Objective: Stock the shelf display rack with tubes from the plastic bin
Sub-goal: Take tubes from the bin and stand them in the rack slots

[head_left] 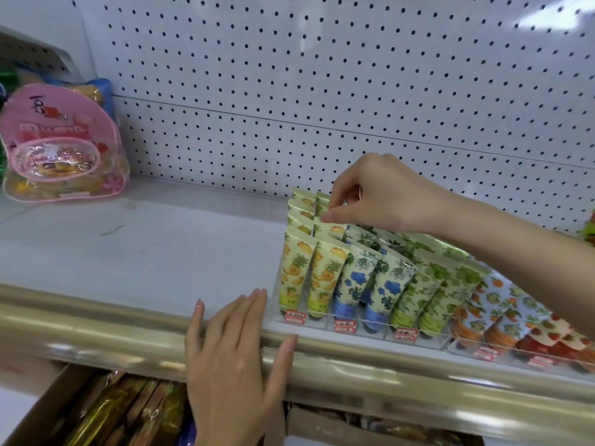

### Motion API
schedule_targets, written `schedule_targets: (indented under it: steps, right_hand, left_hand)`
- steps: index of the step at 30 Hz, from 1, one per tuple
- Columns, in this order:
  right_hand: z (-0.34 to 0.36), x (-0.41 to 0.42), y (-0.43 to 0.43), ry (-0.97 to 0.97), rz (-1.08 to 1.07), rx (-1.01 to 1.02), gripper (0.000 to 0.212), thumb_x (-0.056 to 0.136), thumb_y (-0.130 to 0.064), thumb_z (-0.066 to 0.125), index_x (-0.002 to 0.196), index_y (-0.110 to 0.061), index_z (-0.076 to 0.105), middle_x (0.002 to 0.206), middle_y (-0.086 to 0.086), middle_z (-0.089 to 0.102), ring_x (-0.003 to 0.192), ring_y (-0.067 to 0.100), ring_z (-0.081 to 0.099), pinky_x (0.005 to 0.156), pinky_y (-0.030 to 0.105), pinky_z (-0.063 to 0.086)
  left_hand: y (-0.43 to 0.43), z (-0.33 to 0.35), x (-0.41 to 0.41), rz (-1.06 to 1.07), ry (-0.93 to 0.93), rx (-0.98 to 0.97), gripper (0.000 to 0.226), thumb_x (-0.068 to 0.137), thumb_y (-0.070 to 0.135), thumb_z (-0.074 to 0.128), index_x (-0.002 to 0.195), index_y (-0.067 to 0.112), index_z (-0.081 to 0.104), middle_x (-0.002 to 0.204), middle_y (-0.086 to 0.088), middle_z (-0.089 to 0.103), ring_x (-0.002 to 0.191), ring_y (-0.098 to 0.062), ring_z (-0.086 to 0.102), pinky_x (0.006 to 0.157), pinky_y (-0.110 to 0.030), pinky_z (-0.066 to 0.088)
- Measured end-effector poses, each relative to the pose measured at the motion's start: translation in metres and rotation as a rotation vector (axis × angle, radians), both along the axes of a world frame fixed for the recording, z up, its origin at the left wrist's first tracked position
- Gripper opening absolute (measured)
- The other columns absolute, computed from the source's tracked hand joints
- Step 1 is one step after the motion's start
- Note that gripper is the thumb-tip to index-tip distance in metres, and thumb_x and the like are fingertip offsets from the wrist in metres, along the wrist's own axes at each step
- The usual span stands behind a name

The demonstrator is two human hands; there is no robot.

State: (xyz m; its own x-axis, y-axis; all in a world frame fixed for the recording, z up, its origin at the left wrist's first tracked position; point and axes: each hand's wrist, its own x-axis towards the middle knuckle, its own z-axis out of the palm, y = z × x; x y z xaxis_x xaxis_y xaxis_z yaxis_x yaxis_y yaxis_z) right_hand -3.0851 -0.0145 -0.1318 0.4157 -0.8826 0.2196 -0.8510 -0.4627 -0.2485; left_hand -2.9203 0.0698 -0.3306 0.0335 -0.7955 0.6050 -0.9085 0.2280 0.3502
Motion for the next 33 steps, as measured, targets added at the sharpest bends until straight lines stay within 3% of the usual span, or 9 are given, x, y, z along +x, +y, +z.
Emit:
schedule_targets:
  steps: [8, 14, 26, 30, 33]
  right_hand:
    - [0.0, 0.005, -0.002, 0.025, -0.042, 0.029, 0.02, 0.079, -0.026, 0.074, 0.062, -0.016, 0.068, 0.048, -0.013, 0.054, 0.043, -0.001, 0.048, 0.044, 0.005, 0.035]
    - [-0.001, 0.008, 0.001, 0.008, -0.089, 0.046, 0.019, 0.08, -0.022, 0.072, 0.065, -0.013, 0.067, 0.055, -0.007, 0.058, 0.053, 0.006, 0.051, 0.051, 0.017, 0.041]
    - [-0.005, 0.009, 0.0, -0.006, -0.134, 0.027, 0.019, 0.081, -0.023, 0.071, 0.072, -0.006, 0.071, 0.06, -0.003, 0.062, 0.056, 0.008, 0.053, 0.055, 0.019, 0.044]
    - [0.003, 0.005, 0.002, -0.003, -0.131, 0.044, 0.03, 0.082, -0.028, 0.069, 0.074, 0.001, 0.069, 0.06, 0.011, 0.057, 0.054, 0.017, 0.047, 0.047, 0.019, 0.037]
    - [0.02, -0.003, 0.003, -0.012, -0.154, 0.029, 0.026, 0.084, -0.029, 0.068, 0.071, -0.007, 0.07, 0.057, 0.004, 0.055, 0.052, 0.012, 0.046, 0.044, 0.015, 0.036]
  left_hand:
    - [-0.001, -0.001, -0.001, 0.03, 0.018, -0.1, 0.065, 0.097, 0.053, 0.024, 0.114, 0.011, 0.07, 0.108, -0.002, 0.072, 0.1, -0.021, 0.067, 0.11, -0.047, 0.03]
    - [-0.001, -0.003, -0.002, 0.039, 0.009, -0.123, 0.064, 0.098, 0.053, 0.024, 0.113, 0.011, 0.07, 0.106, -0.002, 0.073, 0.099, -0.021, 0.068, 0.109, -0.047, 0.03]
    - [0.001, -0.002, -0.004, 0.039, 0.01, -0.136, 0.064, 0.098, 0.053, 0.025, 0.111, 0.01, 0.071, 0.101, -0.002, 0.074, 0.096, -0.021, 0.067, 0.109, -0.047, 0.03]
    - [0.002, 0.0, -0.003, 0.035, 0.013, -0.106, 0.065, 0.098, 0.054, 0.024, 0.112, 0.011, 0.071, 0.1, -0.002, 0.074, 0.095, -0.022, 0.067, 0.108, -0.048, 0.031]
    - [0.002, 0.004, -0.004, 0.021, 0.044, -0.08, 0.066, 0.098, 0.054, 0.022, 0.116, 0.01, 0.068, 0.099, -0.002, 0.073, 0.094, -0.021, 0.067, 0.109, -0.047, 0.03]
